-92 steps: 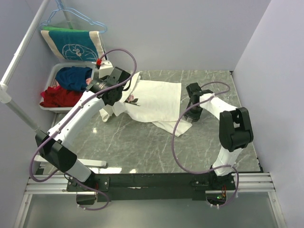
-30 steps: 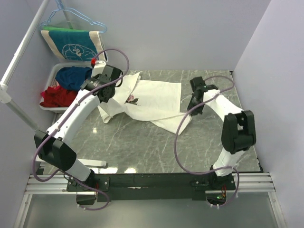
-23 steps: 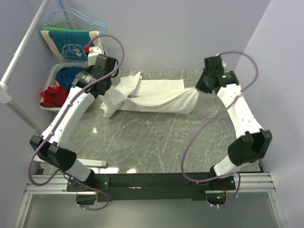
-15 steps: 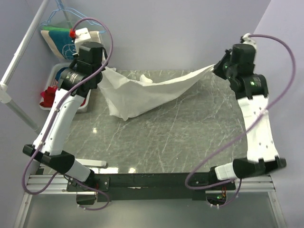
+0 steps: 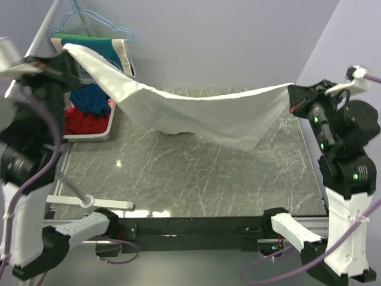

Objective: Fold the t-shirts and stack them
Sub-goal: Flatten the tshirt out

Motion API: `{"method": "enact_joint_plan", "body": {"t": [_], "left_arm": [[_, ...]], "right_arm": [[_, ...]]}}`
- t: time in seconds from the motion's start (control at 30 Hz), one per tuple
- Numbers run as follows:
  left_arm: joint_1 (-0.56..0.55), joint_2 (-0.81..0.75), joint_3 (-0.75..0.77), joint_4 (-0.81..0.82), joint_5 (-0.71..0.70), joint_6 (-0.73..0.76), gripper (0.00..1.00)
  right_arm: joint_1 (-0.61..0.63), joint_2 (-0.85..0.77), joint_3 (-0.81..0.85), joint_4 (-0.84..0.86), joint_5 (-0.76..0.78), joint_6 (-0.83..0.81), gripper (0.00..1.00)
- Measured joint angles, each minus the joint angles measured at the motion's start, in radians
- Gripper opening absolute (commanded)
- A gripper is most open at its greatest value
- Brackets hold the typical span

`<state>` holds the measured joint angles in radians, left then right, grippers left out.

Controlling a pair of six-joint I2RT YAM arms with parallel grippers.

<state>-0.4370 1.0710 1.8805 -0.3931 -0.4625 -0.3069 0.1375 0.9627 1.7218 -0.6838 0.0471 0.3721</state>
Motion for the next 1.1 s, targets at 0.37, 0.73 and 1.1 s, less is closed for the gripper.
{"method": "enact_joint_plan", "body": {"t": [0.37,0.73,1.1], "left_arm": [[0.0,-0.025,0.094,0.211,0.142,0.043,0.01],[0.003,0.488,0.156,0.33,0.057,0.143,0.01],[0.191,0.958,0.382,0.243,0.085,0.101,0.01]], "right_arm": [[0.0,-0.113,-0.1,0.087,-0.025,-0.015,0.0],[-0.078,0.343,-0.085,0.228,0.047,-0.008,0.0],[-0.243,0.717,0.224,0.257,-0.117,0.036,0.0]]}}
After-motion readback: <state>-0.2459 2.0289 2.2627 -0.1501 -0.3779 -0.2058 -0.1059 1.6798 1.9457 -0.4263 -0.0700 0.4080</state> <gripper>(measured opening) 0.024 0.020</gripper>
